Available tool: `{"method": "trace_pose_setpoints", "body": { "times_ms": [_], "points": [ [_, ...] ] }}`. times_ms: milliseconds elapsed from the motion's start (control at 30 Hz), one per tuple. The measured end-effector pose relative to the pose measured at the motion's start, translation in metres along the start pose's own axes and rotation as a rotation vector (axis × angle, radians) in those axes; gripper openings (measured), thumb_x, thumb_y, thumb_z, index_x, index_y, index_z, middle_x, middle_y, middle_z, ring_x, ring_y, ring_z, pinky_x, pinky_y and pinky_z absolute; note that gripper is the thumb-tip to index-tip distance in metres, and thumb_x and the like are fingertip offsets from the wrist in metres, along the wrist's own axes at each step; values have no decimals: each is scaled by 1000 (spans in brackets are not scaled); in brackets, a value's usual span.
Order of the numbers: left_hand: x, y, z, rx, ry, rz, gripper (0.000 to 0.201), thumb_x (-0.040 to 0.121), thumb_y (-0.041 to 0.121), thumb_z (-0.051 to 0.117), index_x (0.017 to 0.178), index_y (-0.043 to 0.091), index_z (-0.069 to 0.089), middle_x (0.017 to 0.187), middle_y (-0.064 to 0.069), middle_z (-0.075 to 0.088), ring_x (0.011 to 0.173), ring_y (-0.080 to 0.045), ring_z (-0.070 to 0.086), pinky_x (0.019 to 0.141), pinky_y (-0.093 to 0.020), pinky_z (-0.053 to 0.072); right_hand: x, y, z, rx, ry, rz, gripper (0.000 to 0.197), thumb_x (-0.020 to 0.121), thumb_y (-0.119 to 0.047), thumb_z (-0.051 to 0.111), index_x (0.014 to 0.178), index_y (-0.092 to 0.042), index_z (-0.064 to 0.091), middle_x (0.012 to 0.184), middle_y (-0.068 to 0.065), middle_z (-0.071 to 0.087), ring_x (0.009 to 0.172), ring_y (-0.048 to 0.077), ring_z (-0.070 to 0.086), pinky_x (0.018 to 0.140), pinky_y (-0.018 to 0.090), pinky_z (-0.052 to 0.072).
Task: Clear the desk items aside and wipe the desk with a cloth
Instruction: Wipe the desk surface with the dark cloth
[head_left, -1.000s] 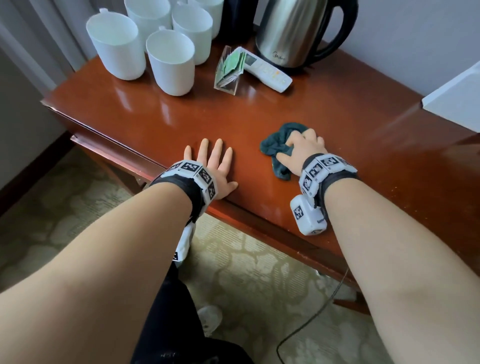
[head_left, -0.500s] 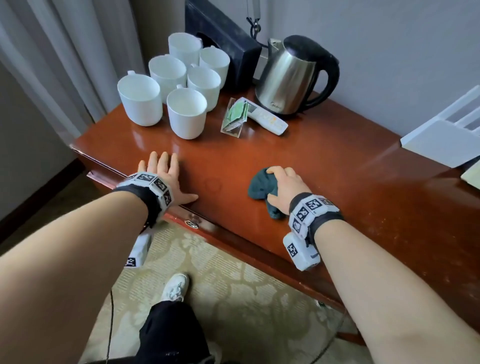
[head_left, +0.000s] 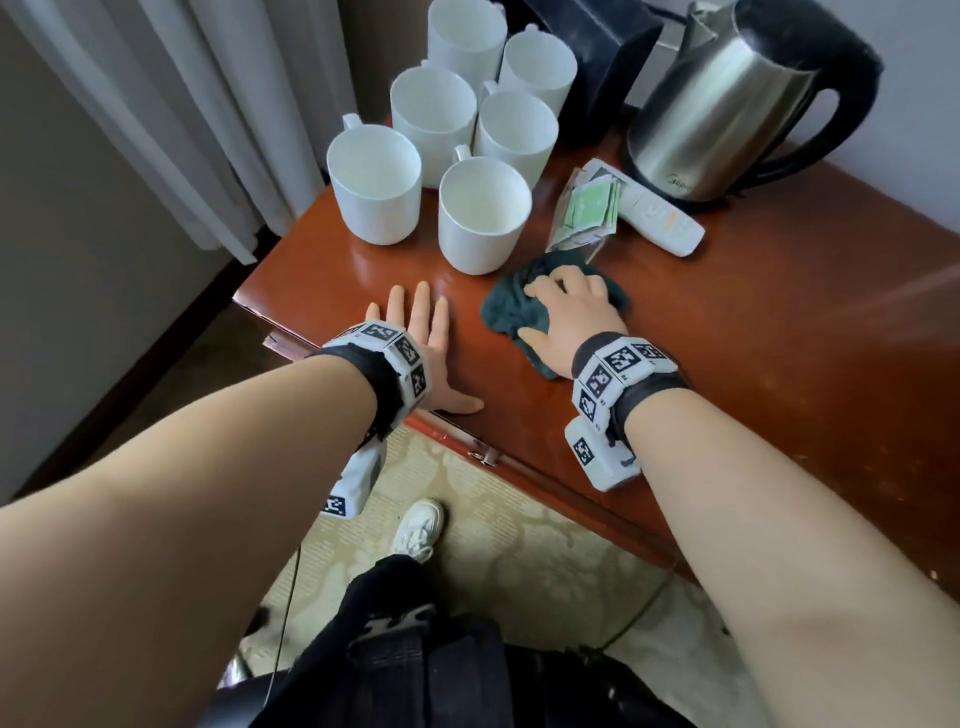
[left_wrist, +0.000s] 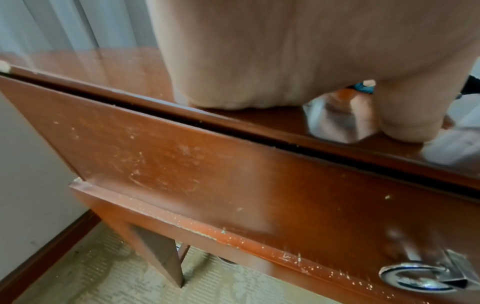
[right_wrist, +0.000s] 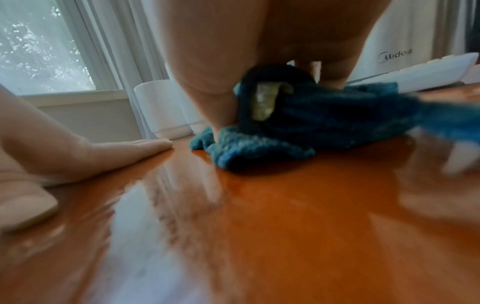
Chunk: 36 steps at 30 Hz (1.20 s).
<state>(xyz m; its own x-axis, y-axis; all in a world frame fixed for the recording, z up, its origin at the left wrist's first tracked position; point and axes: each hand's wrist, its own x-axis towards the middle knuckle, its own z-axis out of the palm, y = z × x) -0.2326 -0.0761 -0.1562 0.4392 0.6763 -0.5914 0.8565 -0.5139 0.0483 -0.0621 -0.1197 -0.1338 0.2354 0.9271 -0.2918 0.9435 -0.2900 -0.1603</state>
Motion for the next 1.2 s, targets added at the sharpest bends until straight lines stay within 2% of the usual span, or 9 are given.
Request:
{"method": "trace_pose_setpoints", "body": {
  "times_ms": [200, 400, 533, 667, 800, 867, 1000, 1100, 1200],
  "points": [
    [-4, 2, -3, 21, 1, -11, 122, 70, 77, 51, 147, 13, -18, 154, -9, -24, 142, -34, -19, 115, -51, -5, -23, -14, 6, -24, -36, 20, 45, 87, -38, 58, 125, -19, 42, 130, 7, 35, 120, 29, 33, 87, 39, 42],
    [-13, 22, -15, 10, 21, -112, 119, 70, 79, 49, 149, 12, -11, 156, -11, -15, 144, -34, -10, 118, -48, 2, -70, 32, 11, 8, -70, 121, 44, 89, -37, 55, 126, -17, 40, 131, 8, 35, 121, 29, 33, 95, 39, 42],
    [-29, 75, -19, -41, 32, -52, 101, 79, 68, 50, 150, 18, -2, 157, -11, -3, 145, -32, -5, 118, -44, 6, -118, 81, 16, 49, -36, 248, 42, 91, -36, 52, 127, -16, 40, 132, 9, 35, 121, 31, 33, 97, 38, 39],
    [-51, 146, 14, 6, 106, 111, 86, 87, 56, 49, 150, 23, 3, 158, -6, -4, 145, -29, -8, 118, -43, 1, -181, 106, 26, 54, -80, 206, 36, 91, -32, 52, 122, -17, 41, 129, 7, 35, 118, 29, 34, 90, 36, 41],
    [-68, 204, 43, 53, 105, 159, 75, 92, 55, 38, 150, 25, 3, 158, -5, -6, 145, -29, -10, 117, -47, -1, -248, 136, 29, 29, -188, 133, 27, 87, -22, 52, 114, -17, 47, 124, 4, 38, 117, 26, 35, 79, 35, 45],
    [-72, 219, 56, 58, 109, 153, 76, 92, 57, 34, 150, 23, -2, 158, -7, -10, 145, -30, -11, 117, -49, -2, -263, 153, 21, 59, -101, 144, 23, 86, -17, 49, 109, -16, 50, 121, 3, 40, 117, 24, 36, 78, 33, 44],
    [-71, 222, 67, 92, 143, 142, 79, 92, 60, 30, 150, 22, -9, 157, -8, -17, 144, -31, -14, 116, -49, -4, -243, 166, 6, 145, 161, 161, 32, 88, -23, 53, 120, -19, 51, 133, 3, 38, 125, 25, 31, 94, 35, 39],
    [-69, 224, 65, 108, 115, 117, 79, 92, 60, 30, 149, 23, -10, 156, -7, -18, 144, -30, -15, 117, -49, -4, -206, 163, 16, 11, -45, 151, 50, 93, -42, 46, 140, -27, 36, 156, 0, 12, 144, 25, 6, 114, 48, 17],
    [-68, 226, 67, 113, 114, 97, 79, 92, 60, 29, 149, 24, -11, 157, -6, -18, 144, -30, -15, 117, -48, -4, -189, 164, 36, -7, -107, 133, 55, 97, -43, 37, 148, -33, 18, 159, -4, 0, 146, 24, -5, 117, 45, 6]
  ]
}}
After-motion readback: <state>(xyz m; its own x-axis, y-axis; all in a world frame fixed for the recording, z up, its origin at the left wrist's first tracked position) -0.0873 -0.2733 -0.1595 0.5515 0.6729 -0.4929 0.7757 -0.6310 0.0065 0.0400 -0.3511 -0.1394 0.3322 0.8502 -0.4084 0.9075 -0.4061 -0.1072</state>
